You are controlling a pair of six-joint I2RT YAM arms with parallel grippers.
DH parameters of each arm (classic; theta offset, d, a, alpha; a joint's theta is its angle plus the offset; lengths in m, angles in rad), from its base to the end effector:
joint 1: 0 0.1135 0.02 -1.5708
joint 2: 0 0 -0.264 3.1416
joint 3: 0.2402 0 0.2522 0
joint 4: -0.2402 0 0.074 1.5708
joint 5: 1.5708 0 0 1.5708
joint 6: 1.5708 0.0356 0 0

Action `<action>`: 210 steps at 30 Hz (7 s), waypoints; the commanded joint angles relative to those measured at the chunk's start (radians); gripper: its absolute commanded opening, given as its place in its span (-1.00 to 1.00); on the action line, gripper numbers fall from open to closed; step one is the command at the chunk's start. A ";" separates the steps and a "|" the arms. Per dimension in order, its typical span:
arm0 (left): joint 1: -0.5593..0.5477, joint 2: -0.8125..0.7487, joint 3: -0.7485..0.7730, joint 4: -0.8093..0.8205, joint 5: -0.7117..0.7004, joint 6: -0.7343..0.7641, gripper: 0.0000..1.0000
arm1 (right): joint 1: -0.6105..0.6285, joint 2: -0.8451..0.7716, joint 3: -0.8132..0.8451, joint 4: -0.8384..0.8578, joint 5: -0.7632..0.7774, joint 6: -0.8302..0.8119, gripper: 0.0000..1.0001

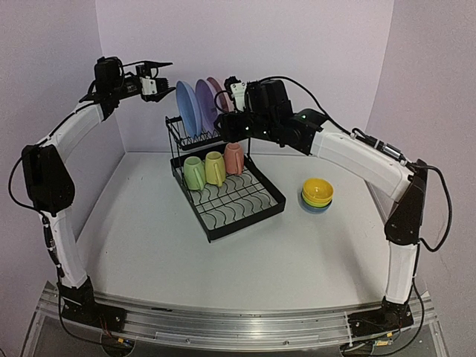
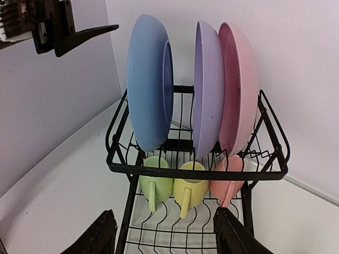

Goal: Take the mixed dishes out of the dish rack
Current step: Pick up the plate from the dish rack, then place the plate at the center of the board, then pick up the plate from the dish rack.

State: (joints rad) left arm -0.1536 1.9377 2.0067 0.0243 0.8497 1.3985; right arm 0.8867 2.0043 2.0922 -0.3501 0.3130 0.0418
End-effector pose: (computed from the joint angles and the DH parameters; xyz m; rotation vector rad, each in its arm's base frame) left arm 0.4426 -0.0956 0.4458 1.4367 0.4981 0.3712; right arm 0.3079 0.3603 0.4064 -0.5460 1.7525 0.3687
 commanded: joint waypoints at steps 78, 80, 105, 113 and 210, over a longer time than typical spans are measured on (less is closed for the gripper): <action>-0.035 0.139 0.368 -0.053 0.071 0.261 -1.00 | 0.004 -0.161 -0.175 0.117 0.050 -0.074 0.18; -0.030 0.121 0.351 -0.071 0.069 0.268 -1.00 | 0.004 -0.165 -0.180 0.118 0.052 -0.074 0.18; -0.008 -0.411 0.036 -0.592 -0.671 -0.923 -1.00 | 0.004 -0.229 -0.257 0.106 0.091 0.002 0.19; 0.137 -0.456 -0.308 -1.121 -0.431 -1.290 -1.00 | 0.004 -0.249 -0.294 0.094 0.103 0.019 0.19; 0.126 -0.267 -0.465 -0.601 -0.534 -1.221 0.25 | -0.007 0.633 0.493 0.834 0.470 -0.856 -0.09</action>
State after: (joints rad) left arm -0.0219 1.6711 1.5055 -0.5991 0.3111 0.1607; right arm 0.8746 2.6198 2.5584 0.4968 0.7673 -0.8600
